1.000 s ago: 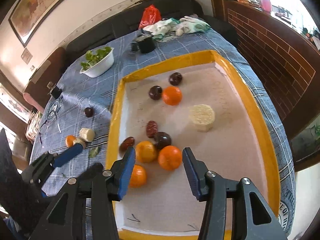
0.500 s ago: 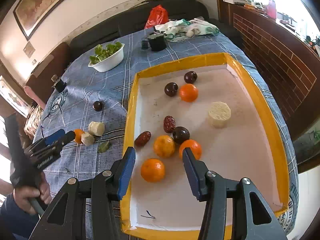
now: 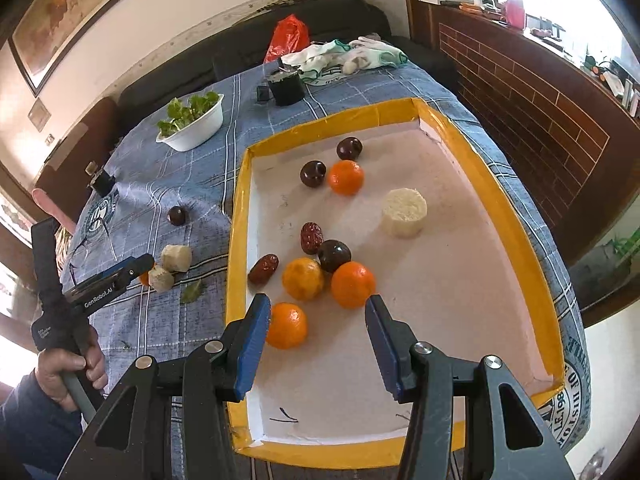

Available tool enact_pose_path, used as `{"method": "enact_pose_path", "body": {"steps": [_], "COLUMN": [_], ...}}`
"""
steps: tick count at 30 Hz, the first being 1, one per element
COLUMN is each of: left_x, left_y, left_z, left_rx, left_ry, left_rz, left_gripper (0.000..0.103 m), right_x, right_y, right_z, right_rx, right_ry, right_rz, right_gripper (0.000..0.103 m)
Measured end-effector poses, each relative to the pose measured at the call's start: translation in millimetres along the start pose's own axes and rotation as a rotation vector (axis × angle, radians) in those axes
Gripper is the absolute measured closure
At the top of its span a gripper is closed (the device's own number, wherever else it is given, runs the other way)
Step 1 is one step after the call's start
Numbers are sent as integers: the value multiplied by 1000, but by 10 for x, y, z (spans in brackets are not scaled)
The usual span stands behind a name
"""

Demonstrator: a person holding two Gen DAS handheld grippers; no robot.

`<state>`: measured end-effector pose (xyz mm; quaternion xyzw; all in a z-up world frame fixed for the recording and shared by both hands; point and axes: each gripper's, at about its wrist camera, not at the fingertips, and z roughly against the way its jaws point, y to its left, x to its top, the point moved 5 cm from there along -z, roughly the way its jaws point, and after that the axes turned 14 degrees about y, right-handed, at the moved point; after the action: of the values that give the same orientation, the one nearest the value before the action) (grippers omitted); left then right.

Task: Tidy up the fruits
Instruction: 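Withdraw both grippers from the tray toward the remaining items, then grasp a mandarin with the left gripper while the right gripper grasps a white cake cube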

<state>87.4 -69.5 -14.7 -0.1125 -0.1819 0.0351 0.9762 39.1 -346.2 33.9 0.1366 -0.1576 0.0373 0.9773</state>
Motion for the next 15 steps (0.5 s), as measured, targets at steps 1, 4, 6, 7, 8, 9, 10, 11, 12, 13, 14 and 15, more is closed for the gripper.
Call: {"method": "enact_pose_path", "body": {"steps": [1, 4, 6, 7, 8, 9, 10, 11, 12, 13, 14, 15], "left_x": [-21, -98, -164, -187, -236, -264, -315, -348, -381, -421, -468, -496], "left_y": [-6, -22, -20, -24, -20, -14, -2, 10, 29, 55, 92, 127], "left_z": [10, 61, 100, 110, 136, 153, 182, 203, 225, 251, 278, 294], "left_rx": [-13, -16, -15, -14, -8, -3, 5, 13, 22, 34, 45, 51], "left_ry": [0, -8, -9, -9, -11, -12, -12, -13, -15, -16, -16, -13], "left_rz": [-7, -29, -39, -44, -52, -56, -65, -71, -76, -80, -82, -81], "left_gripper": [59, 63, 63, 63, 63, 63, 63, 63, 62, 62, 61, 61], "right_x": [-5, -10, -15, -17, -21, -24, -25, -25, -24, -26, -25, -23], "right_y": [14, 66, 106, 123, 138, 155, 163, 174, 183, 189, 195, 202], "right_z": [-4, -20, -27, -29, -28, -27, -26, -25, -23, -22, -20, -23], "right_rx": [0, -1, -2, -3, -3, -4, -4, -5, -6, -7, -8, -8], "right_ry": [1, 4, 4, 4, 3, 2, 2, 1, 0, 0, 0, 0], "right_rz": [1, 5, 12, 15, 18, 20, 21, 22, 23, 23, 24, 24], "right_gripper": [49, 49, 49, 49, 49, 50, 50, 49, 49, 49, 49, 49]}}
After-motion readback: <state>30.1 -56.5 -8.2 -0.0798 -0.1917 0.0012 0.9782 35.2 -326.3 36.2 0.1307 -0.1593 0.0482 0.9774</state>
